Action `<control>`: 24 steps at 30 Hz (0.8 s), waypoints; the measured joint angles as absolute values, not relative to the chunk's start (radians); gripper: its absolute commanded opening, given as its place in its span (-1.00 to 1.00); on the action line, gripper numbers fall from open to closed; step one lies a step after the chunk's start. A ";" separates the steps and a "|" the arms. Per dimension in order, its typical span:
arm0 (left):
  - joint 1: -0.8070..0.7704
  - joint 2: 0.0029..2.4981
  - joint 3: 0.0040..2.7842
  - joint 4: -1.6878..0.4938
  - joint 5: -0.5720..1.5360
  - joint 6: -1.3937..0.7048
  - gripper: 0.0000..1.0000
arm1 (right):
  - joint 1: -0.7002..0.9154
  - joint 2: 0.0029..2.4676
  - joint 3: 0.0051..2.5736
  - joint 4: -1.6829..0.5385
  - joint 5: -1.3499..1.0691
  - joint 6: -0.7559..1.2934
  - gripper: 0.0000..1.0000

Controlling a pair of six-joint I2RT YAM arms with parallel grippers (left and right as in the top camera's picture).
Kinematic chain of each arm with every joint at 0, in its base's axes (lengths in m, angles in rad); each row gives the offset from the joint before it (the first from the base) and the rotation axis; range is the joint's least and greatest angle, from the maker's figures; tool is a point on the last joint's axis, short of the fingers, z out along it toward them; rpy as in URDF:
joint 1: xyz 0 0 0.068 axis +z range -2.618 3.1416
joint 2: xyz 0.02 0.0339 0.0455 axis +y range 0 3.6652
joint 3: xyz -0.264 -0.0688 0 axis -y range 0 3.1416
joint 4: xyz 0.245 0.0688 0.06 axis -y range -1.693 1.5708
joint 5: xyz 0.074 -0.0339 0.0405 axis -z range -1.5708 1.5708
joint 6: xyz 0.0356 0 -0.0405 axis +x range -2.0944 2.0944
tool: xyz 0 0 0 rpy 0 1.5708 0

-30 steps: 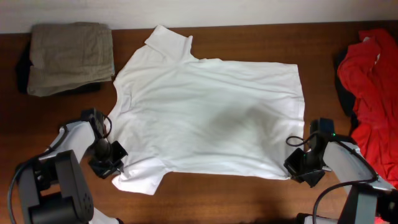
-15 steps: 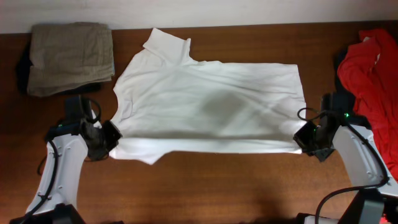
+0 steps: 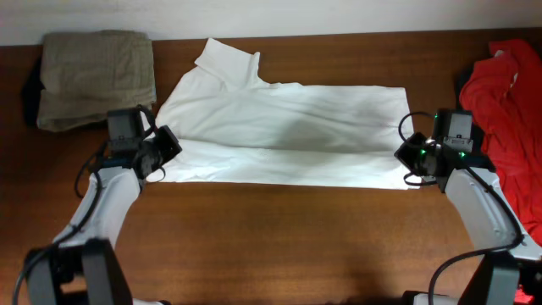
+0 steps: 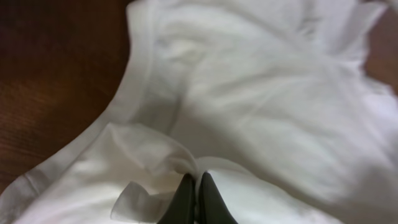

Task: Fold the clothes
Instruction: 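Fold the bottom hem up toward the collar with both grippers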

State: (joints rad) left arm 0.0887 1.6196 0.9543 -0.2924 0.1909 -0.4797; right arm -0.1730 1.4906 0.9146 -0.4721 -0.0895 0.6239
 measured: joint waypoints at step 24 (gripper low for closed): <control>0.086 1.795 1.051 -0.146 0.028 -0.344 -0.03 | -0.185 1.687 1.126 -0.579 0.020 0.448 0.09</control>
State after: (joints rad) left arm 0.0860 1.7950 1.0512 -0.1459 0.0284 -0.3435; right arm -0.1848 1.6875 1.1259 -0.5789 0.0204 0.4477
